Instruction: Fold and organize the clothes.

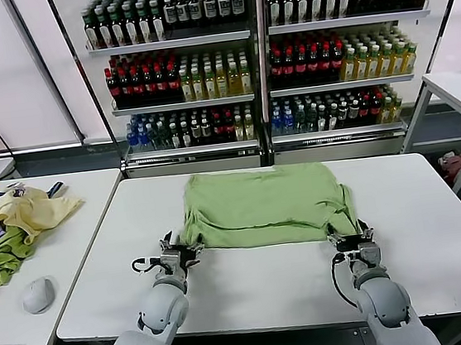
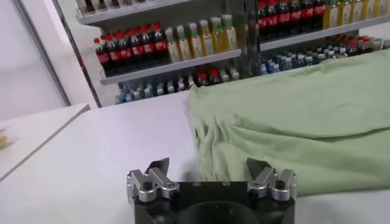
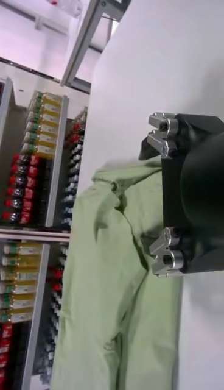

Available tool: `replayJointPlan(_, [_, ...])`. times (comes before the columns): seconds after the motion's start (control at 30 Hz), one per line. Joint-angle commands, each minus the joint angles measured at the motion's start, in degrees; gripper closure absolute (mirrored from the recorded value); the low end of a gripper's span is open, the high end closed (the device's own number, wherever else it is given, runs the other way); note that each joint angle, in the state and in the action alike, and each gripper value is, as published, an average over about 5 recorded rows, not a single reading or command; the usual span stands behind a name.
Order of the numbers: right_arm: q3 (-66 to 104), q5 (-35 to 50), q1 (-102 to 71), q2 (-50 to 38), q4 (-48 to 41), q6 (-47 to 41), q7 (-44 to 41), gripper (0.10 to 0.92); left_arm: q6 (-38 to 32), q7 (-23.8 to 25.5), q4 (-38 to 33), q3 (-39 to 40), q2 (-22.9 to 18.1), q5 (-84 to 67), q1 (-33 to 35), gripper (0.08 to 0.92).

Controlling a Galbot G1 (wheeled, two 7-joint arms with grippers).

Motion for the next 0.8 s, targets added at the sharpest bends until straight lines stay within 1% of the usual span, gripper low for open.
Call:
replayJointPlan(0.03, [-0.1,2.2,-1.0,-0.2,-0.6,-1.3,0.4,0.355,-0.1,0.0,1.0,0.0,-0.2,-1.7,-0.2,0.311])
replayJointPlan(0.17, [0.0,2.9,-1.5,-0.3,-0.3,-1.5,0.3,0.467,-0.6,0.8,-0.1,0.1,0.2,-2.7,0.2,0.423])
replayJointPlan(0.27, [0.1,3.7,-2.5,-0.5,1.7,-2.3,0.3,0.553,-1.1,1.4,-0.6,0.1,0.5,-3.4,0.7,0.510])
replayJointPlan(0.4, [0.3,4.7,-5.1,-1.4,6.0,-3.3,0.1,0.666,-1.2,1.9,-2.0,0.1,1.0,-4.9,1.7,0.623])
replayJointPlan(0.57, [1.5,5.6,-9.4,-2.6,12.1,-3.7,0.1,0.807,-1.4,2.3,-6.1,-0.3,1.9,-6.2,4.4,0.770])
replayJointPlan(0.67, [2.3,5.6,-12.7,-3.2,15.8,-3.7,0.2,0.851,-1.9,2.1,-10.6,-1.3,2.5,-5.6,7.8,0.853])
replayJointPlan(0.73, [3.1,5.6,-15.5,-3.4,19.0,-3.9,0.2,0.857,-1.9,2.1,-14.5,-2.0,2.9,-4.9,10.6,0.888])
replayJointPlan(0.8, [3.9,5.5,-18.9,-3.5,22.5,-4.3,0.3,0.858,-1.7,2.1,-18.2,-2.7,3.2,-4.3,13.3,0.899])
